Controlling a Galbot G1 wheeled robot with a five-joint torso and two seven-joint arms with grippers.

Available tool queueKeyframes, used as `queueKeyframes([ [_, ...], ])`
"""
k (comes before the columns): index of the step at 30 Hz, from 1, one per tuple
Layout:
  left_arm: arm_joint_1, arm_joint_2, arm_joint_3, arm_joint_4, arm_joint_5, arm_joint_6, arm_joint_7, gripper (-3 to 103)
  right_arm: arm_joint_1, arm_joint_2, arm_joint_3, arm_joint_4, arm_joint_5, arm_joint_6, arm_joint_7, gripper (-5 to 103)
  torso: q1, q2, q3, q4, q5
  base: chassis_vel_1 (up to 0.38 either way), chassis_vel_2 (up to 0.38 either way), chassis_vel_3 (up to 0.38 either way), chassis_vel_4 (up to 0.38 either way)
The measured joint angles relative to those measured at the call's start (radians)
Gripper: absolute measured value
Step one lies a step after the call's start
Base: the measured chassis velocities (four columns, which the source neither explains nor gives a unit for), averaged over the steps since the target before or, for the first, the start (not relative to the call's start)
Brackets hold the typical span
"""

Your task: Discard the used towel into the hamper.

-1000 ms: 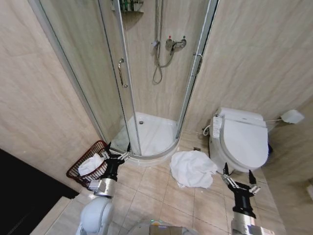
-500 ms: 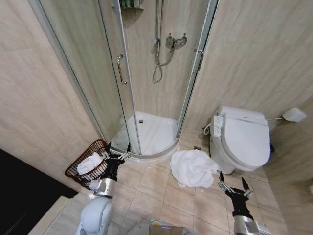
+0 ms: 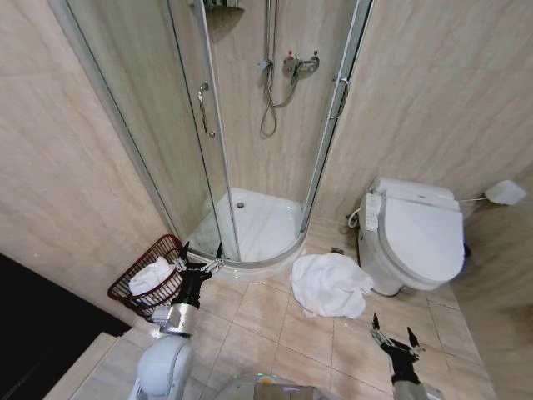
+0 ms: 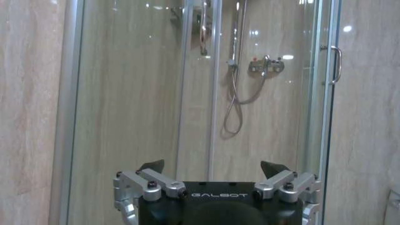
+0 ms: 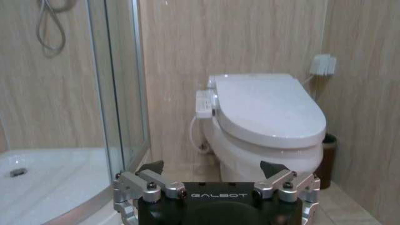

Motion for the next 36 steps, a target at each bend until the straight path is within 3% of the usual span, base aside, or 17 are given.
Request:
queueKeyframes([
  [15, 0.0, 0.0, 0.0, 0.0, 0.0, 0.0, 0.0, 100, 0.004, 0.032, -0.005, -0.026, -0.004, 0.081, -0.035, 100, -0.028, -0.066, -0.037, 0.0, 0.0, 0.0, 0.0, 0.0, 0.0],
  [36, 0.0, 0.0, 0.0, 0.0, 0.0, 0.0, 0.0, 100, 0.017, 0.026, -0.011, -0.045, 0.026, 0.101, -0.052, 100, -0.067, -0.158, -0.092, 0.0, 0.0, -0.02, -0.022, 0.025, 0.022],
])
